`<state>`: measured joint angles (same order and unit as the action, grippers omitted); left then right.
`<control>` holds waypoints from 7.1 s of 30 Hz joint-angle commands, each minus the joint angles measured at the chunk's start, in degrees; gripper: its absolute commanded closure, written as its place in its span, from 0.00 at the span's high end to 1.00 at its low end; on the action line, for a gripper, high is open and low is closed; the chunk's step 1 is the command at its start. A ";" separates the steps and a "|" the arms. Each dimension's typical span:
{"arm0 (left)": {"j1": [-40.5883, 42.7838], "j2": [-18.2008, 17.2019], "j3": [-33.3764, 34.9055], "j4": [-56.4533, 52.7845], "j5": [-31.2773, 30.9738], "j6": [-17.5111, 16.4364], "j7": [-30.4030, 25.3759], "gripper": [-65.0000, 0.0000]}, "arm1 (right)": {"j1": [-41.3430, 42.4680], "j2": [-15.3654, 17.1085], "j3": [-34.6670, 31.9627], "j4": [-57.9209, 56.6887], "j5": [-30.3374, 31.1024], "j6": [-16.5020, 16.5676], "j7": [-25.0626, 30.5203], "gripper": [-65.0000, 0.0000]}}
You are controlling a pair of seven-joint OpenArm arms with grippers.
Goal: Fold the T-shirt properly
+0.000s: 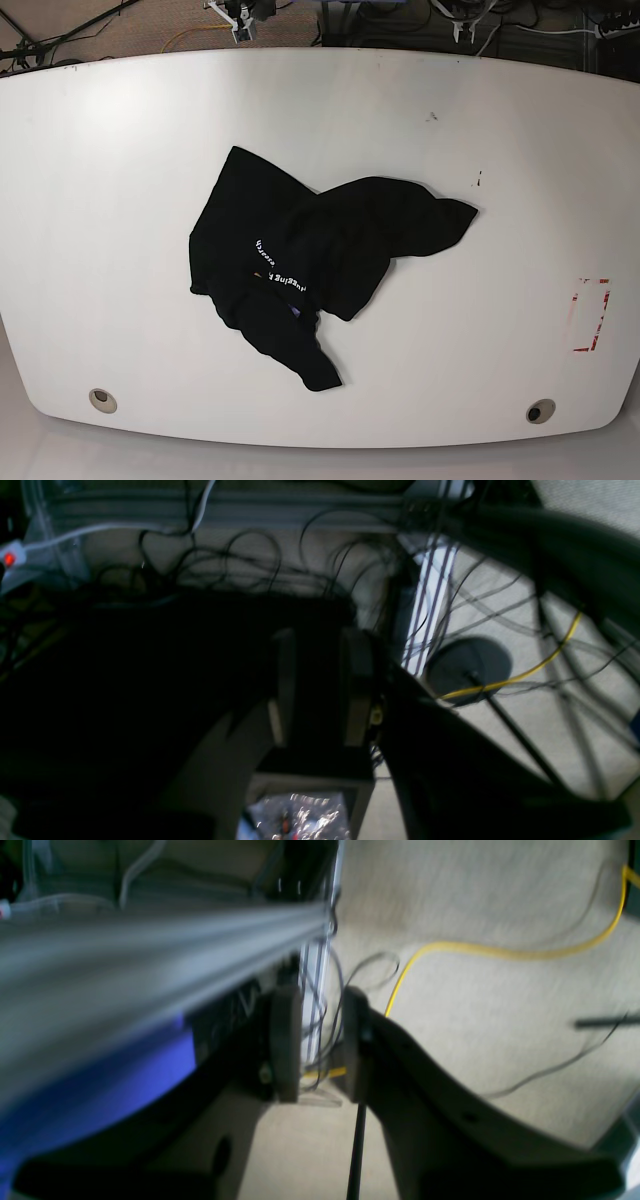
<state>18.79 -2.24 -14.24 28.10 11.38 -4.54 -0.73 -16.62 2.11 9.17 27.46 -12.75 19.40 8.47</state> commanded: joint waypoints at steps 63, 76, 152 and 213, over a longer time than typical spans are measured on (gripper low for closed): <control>48.16 -0.79 -2.16 86.32 -26.10 -8.43 -0.10 0.32 | -32.56 3.21 6.87 88.89 28.09 0.69 -19.85 0.22; 44.20 -0.70 -2.33 86.32 -26.10 -8.43 -0.10 0.45 | -5.14 3.39 7.23 85.81 27.65 8.25 -44.21 0.47; 23.19 -2.38 -2.60 85.62 -25.75 -7.38 13.52 0.46 | 38.29 8.48 -16.33 53.02 -6.02 16.78 -33.66 0.02; -21.73 -3.78 -4.97 77.18 -17.49 -20.30 48.78 0.00 | 48.84 5.32 -7.02 56.10 -5.75 17.22 -38.40 0.02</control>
<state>-1.23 -5.52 -18.41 102.89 -6.50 -24.82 47.77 27.73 6.76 1.58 84.53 -18.06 37.60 -31.14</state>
